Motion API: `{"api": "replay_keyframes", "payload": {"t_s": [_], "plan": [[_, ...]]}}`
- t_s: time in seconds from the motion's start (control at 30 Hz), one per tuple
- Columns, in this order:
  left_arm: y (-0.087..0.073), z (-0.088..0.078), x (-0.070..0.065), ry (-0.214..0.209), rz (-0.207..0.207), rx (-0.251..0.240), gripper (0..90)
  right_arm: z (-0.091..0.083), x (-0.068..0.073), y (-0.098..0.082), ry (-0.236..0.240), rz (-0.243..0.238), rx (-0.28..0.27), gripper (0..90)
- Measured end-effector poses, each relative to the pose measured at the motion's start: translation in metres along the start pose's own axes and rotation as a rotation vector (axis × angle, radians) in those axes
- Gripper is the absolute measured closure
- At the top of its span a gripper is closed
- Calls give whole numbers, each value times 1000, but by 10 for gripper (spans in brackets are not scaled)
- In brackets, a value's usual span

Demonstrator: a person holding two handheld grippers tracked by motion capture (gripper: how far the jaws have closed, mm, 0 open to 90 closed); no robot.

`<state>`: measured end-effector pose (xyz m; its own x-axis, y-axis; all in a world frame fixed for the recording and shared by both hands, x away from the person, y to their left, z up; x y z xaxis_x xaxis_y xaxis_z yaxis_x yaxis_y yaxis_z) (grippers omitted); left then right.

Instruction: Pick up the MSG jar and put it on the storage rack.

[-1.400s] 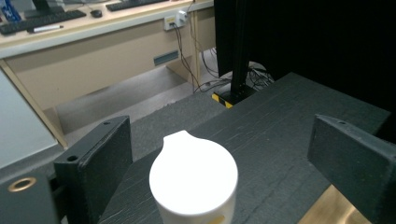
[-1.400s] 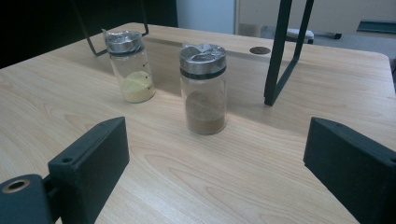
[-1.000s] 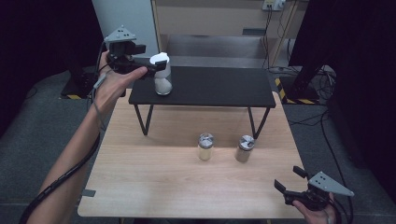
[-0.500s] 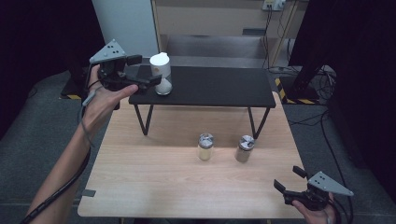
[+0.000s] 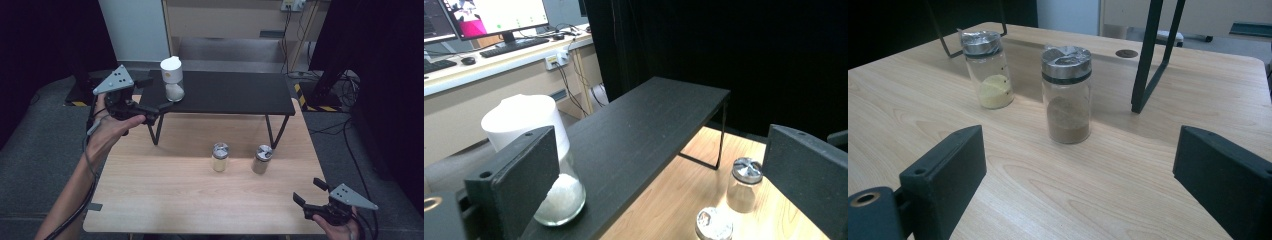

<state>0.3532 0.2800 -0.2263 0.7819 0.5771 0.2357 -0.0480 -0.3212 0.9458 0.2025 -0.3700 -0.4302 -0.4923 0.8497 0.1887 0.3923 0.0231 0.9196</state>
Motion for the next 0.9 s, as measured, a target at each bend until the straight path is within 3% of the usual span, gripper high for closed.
{"api": "replay_keyframes", "payload": {"t_s": [0.77,0.9], "plan": [[-40,-39,-31,6,-3,-70,7,0,0,0,-1,5,-1,74],[-51,-43,-36,13,-22,-85,7,0,0,0,-1,5,-1,74]]}}
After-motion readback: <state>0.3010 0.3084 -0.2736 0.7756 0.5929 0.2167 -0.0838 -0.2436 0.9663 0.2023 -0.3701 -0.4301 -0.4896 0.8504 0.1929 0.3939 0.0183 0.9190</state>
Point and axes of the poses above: each handheld gripper's, and its own axes: z roughly forward along the jaws, y roughly out of its top, x roughly to its left, the point moved 6 cm from there along z, roughly forward along the jaws, and after that the axes turned 8 degrees about z, right-handed, at the moved point
